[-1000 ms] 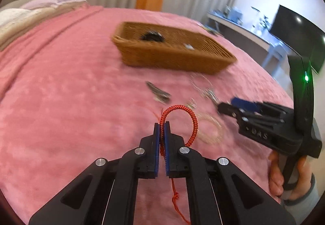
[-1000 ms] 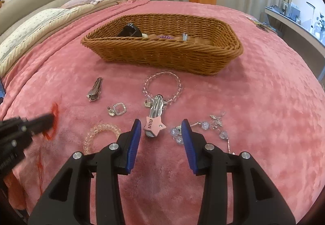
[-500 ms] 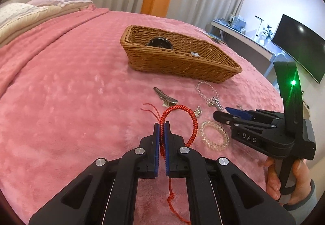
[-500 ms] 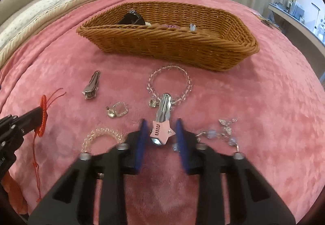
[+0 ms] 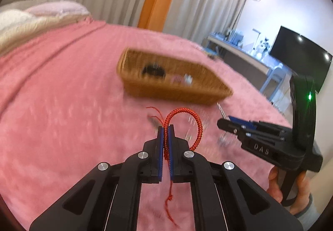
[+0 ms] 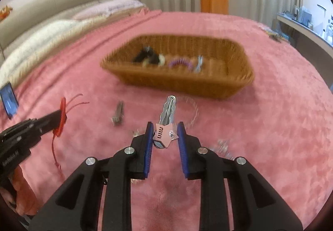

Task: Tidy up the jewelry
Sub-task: 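Close the left tool on the red cord bracelet while the right tool closes on the star keychain, then carry both items over the wicker basket and open both tools to drop them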

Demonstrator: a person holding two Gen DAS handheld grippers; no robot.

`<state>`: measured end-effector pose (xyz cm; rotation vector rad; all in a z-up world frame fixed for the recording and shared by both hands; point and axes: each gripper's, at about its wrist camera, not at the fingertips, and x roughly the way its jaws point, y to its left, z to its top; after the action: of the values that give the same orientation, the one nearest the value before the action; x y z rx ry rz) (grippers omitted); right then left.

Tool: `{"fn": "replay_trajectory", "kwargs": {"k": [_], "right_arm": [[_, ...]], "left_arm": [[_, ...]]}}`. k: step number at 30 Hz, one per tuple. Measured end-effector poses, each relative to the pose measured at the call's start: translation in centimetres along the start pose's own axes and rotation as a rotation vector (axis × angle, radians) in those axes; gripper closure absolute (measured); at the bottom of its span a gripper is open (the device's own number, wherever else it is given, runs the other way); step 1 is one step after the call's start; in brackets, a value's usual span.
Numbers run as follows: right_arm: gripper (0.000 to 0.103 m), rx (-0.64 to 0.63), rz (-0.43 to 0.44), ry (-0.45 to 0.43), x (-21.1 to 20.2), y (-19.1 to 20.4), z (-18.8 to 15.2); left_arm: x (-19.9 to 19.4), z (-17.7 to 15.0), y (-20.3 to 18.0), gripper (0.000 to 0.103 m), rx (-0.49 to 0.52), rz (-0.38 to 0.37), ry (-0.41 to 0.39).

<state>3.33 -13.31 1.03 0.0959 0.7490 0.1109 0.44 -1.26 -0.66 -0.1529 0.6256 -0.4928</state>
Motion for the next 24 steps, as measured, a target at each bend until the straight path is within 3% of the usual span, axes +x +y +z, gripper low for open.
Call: {"fn": "replay_trajectory", "kwargs": {"k": [6, 14, 18, 24], "right_arm": [[0.082, -0.001, -0.012, -0.100, -2.3, -1.2, 6.1], [0.082, 0.026, -0.036, -0.111, 2.2, -4.6, 12.2], [0.082, 0.064, -0.030, -0.067, 6.1, -6.6, 12.8], [0.082, 0.070, -0.023, 0.021, 10.9, -7.3, 11.2]], "left_arm": [[-0.4, 7.6, -2.1, 0.101, 0.071, -0.007, -0.104], [7.6, 14.3, -3.1, 0.101, 0.074, -0.091, -0.151], [12.7, 14.3, -2.9, 0.100, 0.063, -0.111, -0.118], [18.8, 12.0, -1.8, 0.100, 0.073, -0.088, 0.013]]}}
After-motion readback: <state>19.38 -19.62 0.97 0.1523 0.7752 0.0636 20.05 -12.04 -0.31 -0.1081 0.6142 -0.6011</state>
